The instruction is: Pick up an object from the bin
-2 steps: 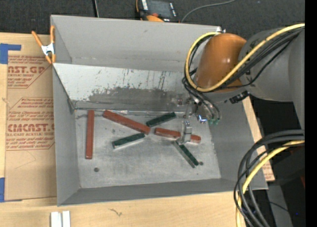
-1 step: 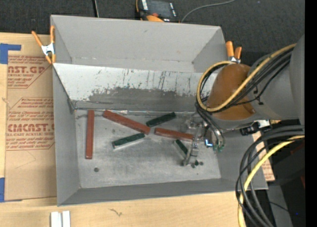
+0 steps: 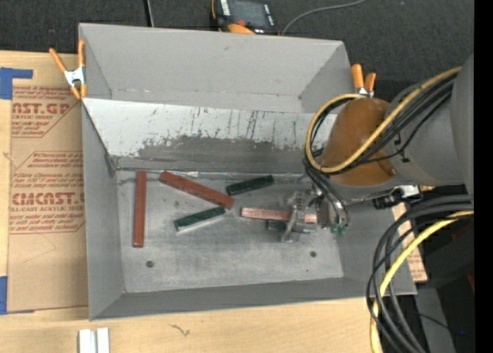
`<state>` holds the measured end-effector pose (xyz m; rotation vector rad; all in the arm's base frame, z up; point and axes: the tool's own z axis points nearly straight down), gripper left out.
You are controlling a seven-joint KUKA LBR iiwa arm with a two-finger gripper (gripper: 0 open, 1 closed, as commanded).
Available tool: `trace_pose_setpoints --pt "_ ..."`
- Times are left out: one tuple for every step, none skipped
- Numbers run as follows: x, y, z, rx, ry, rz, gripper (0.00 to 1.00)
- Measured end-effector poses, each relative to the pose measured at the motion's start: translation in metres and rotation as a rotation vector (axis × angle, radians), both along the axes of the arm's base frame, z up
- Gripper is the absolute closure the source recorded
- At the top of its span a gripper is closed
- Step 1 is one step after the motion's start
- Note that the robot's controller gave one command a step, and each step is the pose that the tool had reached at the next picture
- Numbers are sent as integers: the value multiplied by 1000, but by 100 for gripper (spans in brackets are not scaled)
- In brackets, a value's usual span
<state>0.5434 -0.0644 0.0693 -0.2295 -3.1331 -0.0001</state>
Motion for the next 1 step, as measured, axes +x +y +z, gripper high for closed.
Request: trace_pose_setpoints --pt "-47 30 193 -1 -7 385 100"
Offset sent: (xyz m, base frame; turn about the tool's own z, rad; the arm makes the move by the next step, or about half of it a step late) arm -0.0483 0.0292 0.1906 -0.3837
